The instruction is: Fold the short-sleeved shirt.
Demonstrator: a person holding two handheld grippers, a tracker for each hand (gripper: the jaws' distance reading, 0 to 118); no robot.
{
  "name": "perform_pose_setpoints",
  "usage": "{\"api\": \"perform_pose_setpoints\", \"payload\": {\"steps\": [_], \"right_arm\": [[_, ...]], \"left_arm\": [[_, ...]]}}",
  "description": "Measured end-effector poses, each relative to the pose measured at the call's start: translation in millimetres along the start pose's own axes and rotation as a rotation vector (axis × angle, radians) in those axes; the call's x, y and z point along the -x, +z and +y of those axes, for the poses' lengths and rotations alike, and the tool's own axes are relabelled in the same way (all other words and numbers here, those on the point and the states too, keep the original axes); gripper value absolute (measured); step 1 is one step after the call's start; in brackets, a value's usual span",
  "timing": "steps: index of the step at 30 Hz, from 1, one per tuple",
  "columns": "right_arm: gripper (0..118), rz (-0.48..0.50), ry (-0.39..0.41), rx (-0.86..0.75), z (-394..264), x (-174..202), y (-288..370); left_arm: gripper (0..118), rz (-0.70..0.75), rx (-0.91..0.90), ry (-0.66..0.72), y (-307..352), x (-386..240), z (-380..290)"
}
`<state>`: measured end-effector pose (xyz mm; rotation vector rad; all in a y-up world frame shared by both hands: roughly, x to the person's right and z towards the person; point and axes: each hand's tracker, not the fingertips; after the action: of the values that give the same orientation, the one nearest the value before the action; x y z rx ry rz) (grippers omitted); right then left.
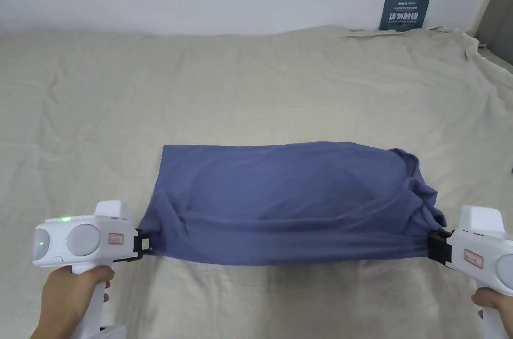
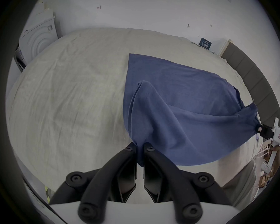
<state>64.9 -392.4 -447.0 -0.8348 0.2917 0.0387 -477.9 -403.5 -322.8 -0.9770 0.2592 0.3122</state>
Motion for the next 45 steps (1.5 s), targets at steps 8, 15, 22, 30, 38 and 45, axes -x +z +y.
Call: {"api": "perform_pose_setpoints", "payload": {"steps": [8,15,22,30,38,45], "right_arm": [[11,0.012,-0.014,0.023,-49,-5,45],[11,-0.029,-0.063,0.122,-87,-11,11],[26,-0.065,-0.072,0.142,-90,3,13],[76,-0.075,-0.048,-0.075,-37,15,72],[76,-0.03,0.002,-0.351,15,41,120],[15,-0.045,0.055,-0.466,32,58,119]], "left_arm": [[4,-0.006,0.019,0.003,33,5,-69],[4,0.044,0.069,0.031,12,5,-97],[24,0.071,0.083,0.079,4,0,-101],[111,0.066,-0.056,0.075,51,-13,-71],[111,0.062,-0.316,0.026,100,-32,-22],[5,0.078,-0.475,0.025,92,-46,-3]]}}
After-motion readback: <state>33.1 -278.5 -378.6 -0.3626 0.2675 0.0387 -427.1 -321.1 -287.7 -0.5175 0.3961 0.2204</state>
